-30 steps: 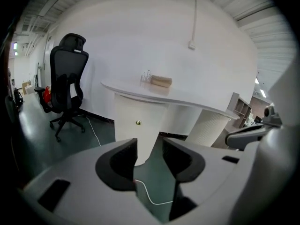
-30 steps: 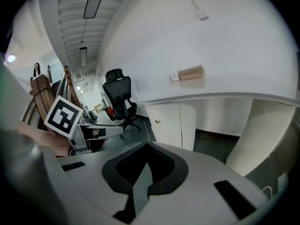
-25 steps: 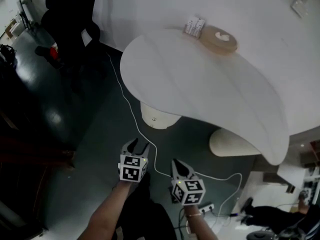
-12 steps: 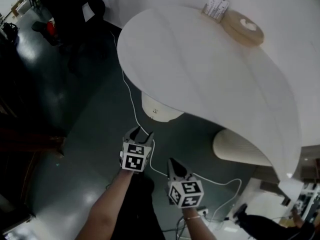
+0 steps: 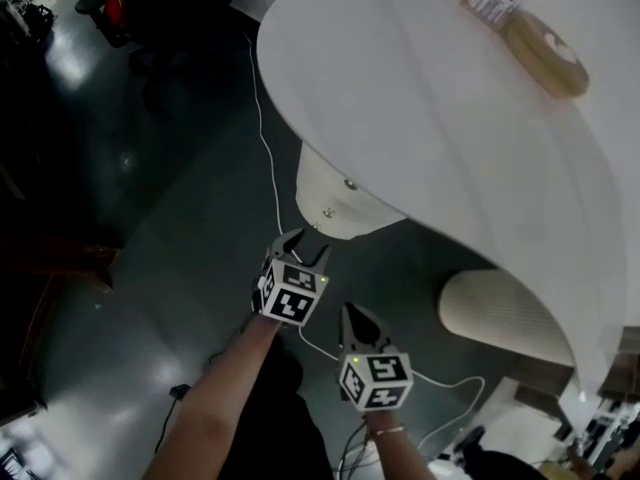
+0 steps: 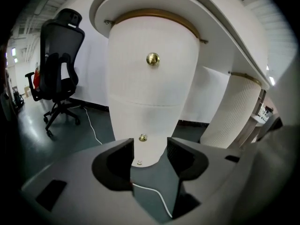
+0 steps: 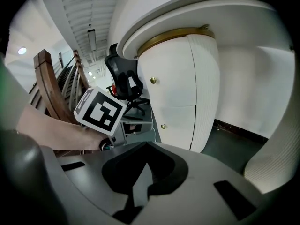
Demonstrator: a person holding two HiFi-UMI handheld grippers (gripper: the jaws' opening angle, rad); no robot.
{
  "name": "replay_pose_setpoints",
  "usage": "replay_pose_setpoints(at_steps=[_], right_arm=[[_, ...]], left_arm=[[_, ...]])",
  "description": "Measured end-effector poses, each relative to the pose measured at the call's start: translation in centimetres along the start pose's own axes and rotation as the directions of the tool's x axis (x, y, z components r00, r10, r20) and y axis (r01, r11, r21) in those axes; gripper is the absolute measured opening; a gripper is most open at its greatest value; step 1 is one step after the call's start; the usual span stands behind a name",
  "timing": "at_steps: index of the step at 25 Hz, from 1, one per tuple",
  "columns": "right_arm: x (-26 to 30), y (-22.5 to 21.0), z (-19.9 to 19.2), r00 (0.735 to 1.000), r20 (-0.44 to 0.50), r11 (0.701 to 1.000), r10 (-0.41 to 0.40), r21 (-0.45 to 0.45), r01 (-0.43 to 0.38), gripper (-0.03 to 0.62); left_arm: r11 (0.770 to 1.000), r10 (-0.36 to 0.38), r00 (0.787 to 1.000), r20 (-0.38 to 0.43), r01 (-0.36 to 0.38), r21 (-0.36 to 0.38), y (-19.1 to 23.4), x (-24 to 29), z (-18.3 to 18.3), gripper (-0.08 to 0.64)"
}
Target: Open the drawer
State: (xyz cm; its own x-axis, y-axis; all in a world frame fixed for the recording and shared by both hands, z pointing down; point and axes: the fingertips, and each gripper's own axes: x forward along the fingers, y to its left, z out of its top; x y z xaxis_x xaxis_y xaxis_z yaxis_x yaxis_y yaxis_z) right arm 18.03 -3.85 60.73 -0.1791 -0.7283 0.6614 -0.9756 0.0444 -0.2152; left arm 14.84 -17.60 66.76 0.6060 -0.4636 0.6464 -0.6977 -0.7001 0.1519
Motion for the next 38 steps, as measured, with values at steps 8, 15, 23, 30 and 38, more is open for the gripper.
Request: replay_pose_setpoints(at_steps=[8,15,23,30,38], right_arm=[[4.4,-1.3,-1.9,1.000,-0.007,0.999,0.004,-0.048,-0.004,0.003],[6.8,-2.1,-2.1,1.000,-0.019,0.996,0.000,-0.093,-0.002,0.003],[8.6,-3.2,-1.5,1.000,-0.014,0.994,-0.012,-0.107,0.011,0.003],[9.0,-3.7,-1.7,0.999,-0.030,0.994,-0.018,-0.113,0.015,0.003],[8.2,-2.9,-2.1,0.998,-0.045,0.988,-0.044,-0.153,0.037,0.003]], left_arm=[[0.999,-0.012,1.000,-0.019,0.013,0.050,1.0,6.2,-1.4,0.210],[0.999,-0.035,0.999,-0.036,0.036,0.025,1.9,9.6,-1.8,0.210],[0.998,-0.034,0.997,-0.066,0.038,0.046,2.4,12.8,-2.2,0.207],[0.996,-0.033,0.997,-0.069,0.038,0.081,2.4,13.5,-1.7,0.121],[0.998,-0.049,0.995,-0.086,0.052,0.029,2.5,12.6,-2.4,0.107]])
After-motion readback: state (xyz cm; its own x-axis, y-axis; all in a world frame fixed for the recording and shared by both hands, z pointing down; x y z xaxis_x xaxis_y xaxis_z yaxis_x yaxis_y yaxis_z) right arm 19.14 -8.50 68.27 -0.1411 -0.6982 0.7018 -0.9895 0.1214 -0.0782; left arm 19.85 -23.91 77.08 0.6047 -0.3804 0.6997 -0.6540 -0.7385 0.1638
